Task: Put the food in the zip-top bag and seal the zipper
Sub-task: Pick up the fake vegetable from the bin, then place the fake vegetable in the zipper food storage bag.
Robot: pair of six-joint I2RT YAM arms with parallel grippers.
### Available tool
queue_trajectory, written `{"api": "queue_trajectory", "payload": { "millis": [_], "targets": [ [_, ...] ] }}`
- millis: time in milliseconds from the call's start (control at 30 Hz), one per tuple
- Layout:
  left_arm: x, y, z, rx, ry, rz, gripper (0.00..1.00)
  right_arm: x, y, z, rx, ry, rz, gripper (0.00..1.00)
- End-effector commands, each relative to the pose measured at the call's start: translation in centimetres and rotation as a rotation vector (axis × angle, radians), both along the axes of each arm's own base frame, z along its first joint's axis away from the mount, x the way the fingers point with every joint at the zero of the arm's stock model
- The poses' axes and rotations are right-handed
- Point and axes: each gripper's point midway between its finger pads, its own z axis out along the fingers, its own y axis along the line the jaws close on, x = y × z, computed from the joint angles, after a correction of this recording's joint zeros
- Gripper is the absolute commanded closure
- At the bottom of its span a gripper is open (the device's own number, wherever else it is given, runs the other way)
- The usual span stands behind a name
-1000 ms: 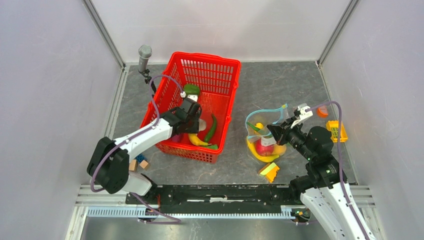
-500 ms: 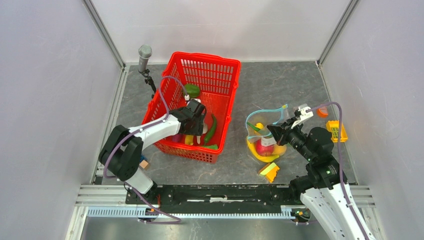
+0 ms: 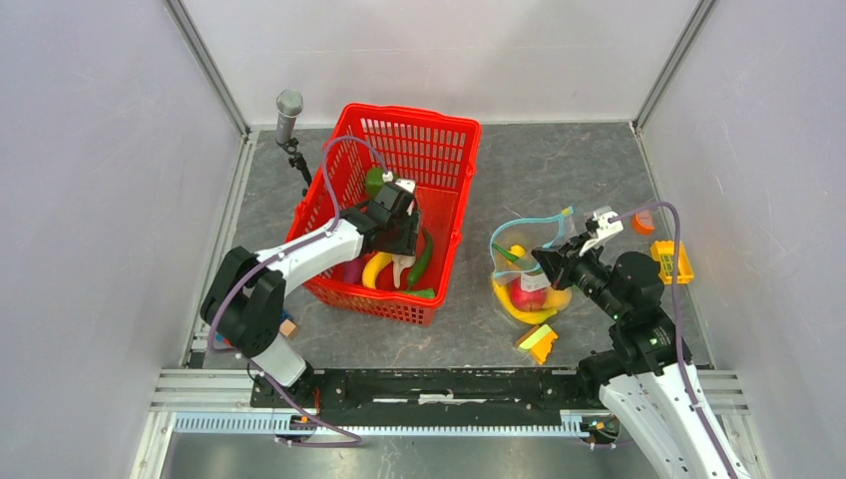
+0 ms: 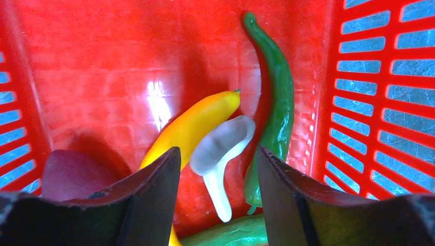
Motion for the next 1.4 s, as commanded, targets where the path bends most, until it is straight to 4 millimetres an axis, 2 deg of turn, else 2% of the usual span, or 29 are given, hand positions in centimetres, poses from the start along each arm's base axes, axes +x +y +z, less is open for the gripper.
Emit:
{"api": "queue_trajectory", "payload": {
  "millis": [0, 133, 300, 433, 533, 633, 700, 833, 1033, 1200, 1367],
  "targets": [
    [0.0, -1.5, -1.3, -0.035, 0.020, -0.078, 0.40, 0.3, 0.2, 0.7, 0.015, -0.023, 0.006, 0.92],
    [-0.3, -1.3, -3.0, -0.009, 0.057, -0.083, 0.44, 0.4, 0.2, 0.5, 0.012, -0.018, 0.005, 0.93],
    [-0.3, -1.5, -3.8, -0.006, 0.070, -0.083, 0.55, 0.4, 0.3, 0.3, 0.013, -0.014, 0.007, 0.93],
    [-0.5, -1.7, -3.3, -0.029, 0.068, -0.090, 0.68, 0.4, 0.2, 0.2, 0.012, -0.014, 0.002, 0.93],
    [-0.8, -1.9, -1.7, -0.066, 0.043, -0.091, 0.79, 0.4, 0.2, 0.3, 0.012, -0.016, 0.000, 0.92],
    [-1.1, -2.0, 1.4, -0.121, -0.012, -0.093, 0.85, 0.4, 0.2, 0.4, 0.014, -0.018, -0.001, 0.93],
    [-1.4, -2.2, 3.9, -0.166, -0.057, -0.099, 0.86, 0.4, 0.2, 0.4, 0.017, -0.018, 0.000, 0.93],
    [-2.1, -2.6, 9.8, -0.267, -0.180, -0.106, 0.86, 0.3, 0.4, 0.3, 0.030, -0.015, 0.010, 0.93],
    [-4.2, -4.1, 18.4, -0.485, -0.370, -0.167, 0.86, 0.0, 0.5, 0.7, 0.037, -0.020, 0.019, 0.93],
    [-7.7, -8.0, 24.4, -0.653, -0.471, -0.323, 0.85, -0.5, 0.7, 1.7, 0.047, -0.039, 0.037, 0.93],
    [-10.0, -13.0, 27.2, -0.668, -0.537, -0.451, 0.85, -2.2, 2.3, 4.2, 0.078, -0.088, 0.167, 0.94]
  ]
}}
